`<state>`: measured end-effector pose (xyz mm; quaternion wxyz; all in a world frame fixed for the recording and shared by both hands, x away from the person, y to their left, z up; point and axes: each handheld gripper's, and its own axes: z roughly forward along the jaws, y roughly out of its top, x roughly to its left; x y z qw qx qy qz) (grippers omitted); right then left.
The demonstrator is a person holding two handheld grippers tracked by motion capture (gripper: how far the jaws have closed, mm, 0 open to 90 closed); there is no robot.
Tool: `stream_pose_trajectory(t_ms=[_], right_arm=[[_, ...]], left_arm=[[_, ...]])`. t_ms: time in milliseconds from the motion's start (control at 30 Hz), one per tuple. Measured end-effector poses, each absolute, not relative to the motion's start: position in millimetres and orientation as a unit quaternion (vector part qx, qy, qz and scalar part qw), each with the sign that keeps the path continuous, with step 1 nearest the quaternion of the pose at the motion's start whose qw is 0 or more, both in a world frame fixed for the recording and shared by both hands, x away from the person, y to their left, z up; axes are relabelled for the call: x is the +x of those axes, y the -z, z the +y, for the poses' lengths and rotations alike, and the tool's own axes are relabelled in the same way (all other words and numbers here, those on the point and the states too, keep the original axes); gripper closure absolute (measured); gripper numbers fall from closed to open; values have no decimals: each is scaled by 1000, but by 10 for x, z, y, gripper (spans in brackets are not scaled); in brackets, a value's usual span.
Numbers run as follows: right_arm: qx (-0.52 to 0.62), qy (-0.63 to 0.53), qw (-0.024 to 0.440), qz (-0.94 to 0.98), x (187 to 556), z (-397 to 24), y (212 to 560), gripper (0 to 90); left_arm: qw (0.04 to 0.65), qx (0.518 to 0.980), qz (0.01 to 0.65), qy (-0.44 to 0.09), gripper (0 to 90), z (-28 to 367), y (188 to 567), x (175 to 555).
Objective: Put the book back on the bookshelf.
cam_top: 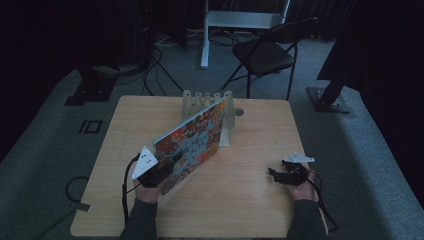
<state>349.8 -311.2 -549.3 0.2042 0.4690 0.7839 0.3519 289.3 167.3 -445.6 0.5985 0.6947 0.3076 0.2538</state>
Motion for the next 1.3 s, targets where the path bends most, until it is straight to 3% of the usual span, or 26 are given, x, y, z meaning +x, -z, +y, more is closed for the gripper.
stream_pose_trajectory(t_ms=[1300], right_arm=[[469,-352,203,784,3498,-3110,5493,273]], left_arm=[[598,666,348,-280,813,1819,4414,2905]])
